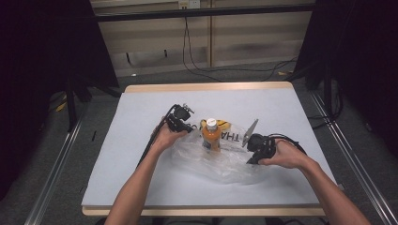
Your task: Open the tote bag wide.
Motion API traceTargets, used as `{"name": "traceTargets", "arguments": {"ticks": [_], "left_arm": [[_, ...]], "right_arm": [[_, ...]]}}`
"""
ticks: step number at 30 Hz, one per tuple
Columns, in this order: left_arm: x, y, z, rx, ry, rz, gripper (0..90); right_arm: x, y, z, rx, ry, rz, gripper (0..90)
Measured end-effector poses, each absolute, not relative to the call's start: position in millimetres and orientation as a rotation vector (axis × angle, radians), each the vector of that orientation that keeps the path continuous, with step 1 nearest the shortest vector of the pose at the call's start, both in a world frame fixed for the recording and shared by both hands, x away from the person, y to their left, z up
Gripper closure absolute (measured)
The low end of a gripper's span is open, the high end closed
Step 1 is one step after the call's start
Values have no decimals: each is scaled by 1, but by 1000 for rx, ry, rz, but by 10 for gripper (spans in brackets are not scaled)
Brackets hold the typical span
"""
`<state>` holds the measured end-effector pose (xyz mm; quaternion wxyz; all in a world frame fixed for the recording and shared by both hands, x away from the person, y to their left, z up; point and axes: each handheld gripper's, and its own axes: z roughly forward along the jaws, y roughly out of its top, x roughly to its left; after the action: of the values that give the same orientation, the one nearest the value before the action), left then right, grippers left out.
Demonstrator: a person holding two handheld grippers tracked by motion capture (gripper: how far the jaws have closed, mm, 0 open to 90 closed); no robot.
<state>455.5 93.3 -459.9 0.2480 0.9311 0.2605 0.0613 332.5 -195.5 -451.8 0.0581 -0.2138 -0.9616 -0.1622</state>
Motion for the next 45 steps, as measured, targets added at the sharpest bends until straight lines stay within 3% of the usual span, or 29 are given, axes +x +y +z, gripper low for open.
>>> {"name": "traceTargets", "arguments": {"ticks": [9,19,34,45], "left_arm": [[421,91,-428,2473,531,163,900],[381,92,-457,2592,335,43,900],[390,106,-463,2539,417,13,900],[393,110,-465,2497,484,-8,900]], "right_arm": [[357,-187,-445,-751,-2914,-663,900],[395,-191,-454,-915,-2945,-585,900],[437,-219,-465,-1305,-2863,-816,900],[422,-215,-463,-1183,-2867,-843,900]]}}
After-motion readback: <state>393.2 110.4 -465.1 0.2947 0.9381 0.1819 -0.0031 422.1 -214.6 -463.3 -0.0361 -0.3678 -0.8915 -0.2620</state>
